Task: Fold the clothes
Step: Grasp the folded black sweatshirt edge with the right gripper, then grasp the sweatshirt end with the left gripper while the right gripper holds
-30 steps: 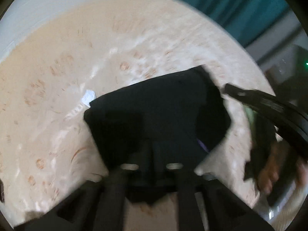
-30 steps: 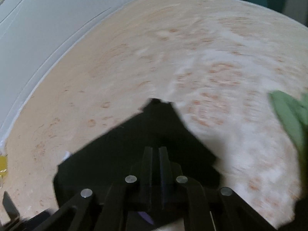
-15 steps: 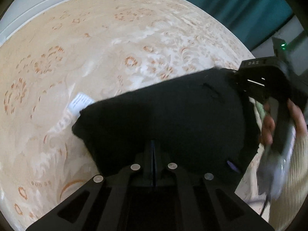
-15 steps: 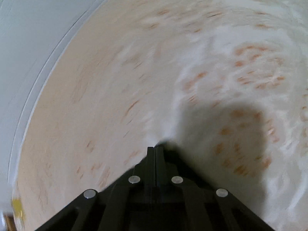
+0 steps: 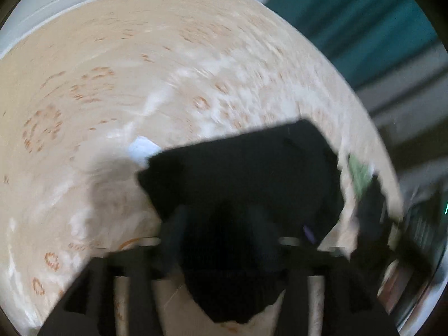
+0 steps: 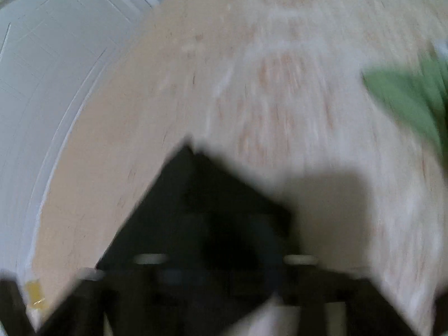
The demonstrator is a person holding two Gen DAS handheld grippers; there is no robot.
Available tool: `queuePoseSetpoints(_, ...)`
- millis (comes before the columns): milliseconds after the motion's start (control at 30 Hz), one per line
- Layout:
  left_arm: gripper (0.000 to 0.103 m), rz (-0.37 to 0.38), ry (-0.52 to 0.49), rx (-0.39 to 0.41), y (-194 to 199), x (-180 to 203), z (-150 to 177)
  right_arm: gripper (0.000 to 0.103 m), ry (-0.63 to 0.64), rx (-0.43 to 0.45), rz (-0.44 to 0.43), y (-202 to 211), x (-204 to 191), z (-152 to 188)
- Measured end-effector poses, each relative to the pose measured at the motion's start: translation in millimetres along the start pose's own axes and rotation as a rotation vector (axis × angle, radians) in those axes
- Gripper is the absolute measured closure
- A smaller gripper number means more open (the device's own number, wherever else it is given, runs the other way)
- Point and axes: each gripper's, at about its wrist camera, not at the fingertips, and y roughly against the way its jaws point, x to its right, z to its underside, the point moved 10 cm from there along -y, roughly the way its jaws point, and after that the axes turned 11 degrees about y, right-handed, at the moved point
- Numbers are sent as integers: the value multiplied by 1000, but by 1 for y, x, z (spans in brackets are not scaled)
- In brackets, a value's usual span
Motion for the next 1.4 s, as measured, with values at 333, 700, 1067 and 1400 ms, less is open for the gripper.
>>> queuePoseSetpoints(333, 23, 148, 269, 4, 25, -32, 20, 47, -349, -93, -231, -19, -49, 124)
queuePoseSetpoints(700, 23, 241, 439, 44, 10, -58, 27, 46, -532, -107, -390, -73, -64, 137)
queuePoseSetpoints(1067, 23, 284, 560, 29, -3, -77, 29, 47, -617, -134, -516, -100, -84, 139)
queuePoseSetpoints(1400, 22, 384, 518, -70, -27, -45, 30, 80, -687, -41, -695, -85, -94, 117)
